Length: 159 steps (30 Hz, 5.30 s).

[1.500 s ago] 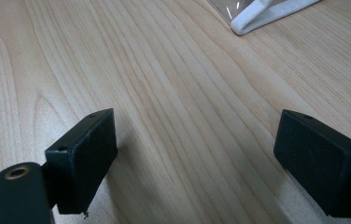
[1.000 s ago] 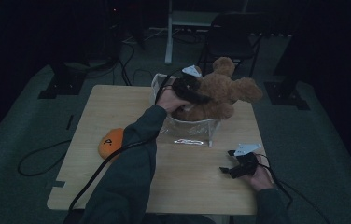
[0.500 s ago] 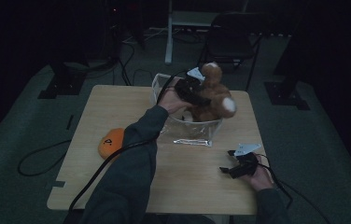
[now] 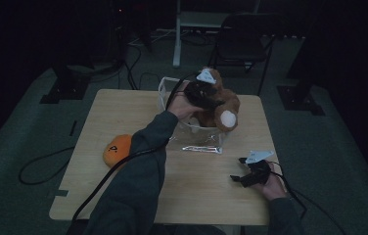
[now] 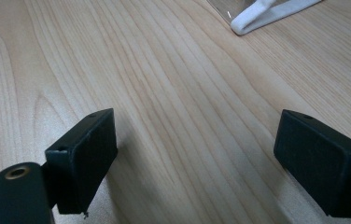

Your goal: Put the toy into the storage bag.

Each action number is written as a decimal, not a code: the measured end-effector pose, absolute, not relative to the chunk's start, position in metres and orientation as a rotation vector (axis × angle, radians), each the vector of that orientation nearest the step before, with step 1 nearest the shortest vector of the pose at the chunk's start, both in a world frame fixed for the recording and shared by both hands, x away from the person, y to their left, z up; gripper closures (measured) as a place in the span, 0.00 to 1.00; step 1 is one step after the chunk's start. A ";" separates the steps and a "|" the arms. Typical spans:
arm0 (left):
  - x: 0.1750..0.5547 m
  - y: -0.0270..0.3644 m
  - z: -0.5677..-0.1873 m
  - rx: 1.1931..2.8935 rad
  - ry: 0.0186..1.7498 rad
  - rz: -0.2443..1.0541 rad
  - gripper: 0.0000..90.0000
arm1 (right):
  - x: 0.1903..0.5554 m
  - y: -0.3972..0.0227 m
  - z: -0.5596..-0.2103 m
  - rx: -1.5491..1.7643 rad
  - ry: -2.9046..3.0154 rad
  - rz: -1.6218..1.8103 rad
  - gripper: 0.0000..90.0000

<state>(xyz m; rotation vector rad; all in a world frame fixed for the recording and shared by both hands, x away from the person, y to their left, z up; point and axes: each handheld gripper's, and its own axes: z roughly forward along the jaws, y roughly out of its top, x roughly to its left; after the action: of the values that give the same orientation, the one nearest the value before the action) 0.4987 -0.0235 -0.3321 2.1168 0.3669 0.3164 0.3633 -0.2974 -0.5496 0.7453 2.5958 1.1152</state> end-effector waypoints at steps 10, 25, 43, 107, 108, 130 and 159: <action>0.491 -0.021 -0.321 2.028 0.340 0.328 0.44 | 0.363 -0.297 -0.550 0.746 2.596 1.115 0.14; 0.502 -0.031 -0.337 2.238 0.434 0.474 0.54 | 0.363 -0.297 -0.550 0.745 2.596 1.115 0.14; 0.485 -0.043 -0.338 2.412 0.234 0.415 0.67 | 0.363 -0.297 -0.550 0.746 2.596 1.117 0.14; 0.367 0.012 -0.349 2.128 0.115 0.295 0.58 | 0.363 -0.297 -0.549 0.745 2.597 1.114 0.14; 0.367 0.011 -0.351 2.142 0.117 0.295 0.59 | 0.363 -0.297 -0.549 0.745 2.597 1.115 0.14; 0.408 0.048 -0.361 2.104 0.460 0.489 0.55 | 0.363 -0.297 -0.549 0.748 2.597 1.114 0.14; 0.391 0.111 -0.367 1.998 0.533 0.406 0.45 | 0.363 -0.297 -0.550 0.749 2.596 1.116 0.14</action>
<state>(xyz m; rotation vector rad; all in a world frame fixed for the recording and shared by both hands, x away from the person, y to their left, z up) 0.3907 0.1115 -0.3666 1.9980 0.5329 0.4061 0.3627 -0.2973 -0.5495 0.7492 2.5963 1.1155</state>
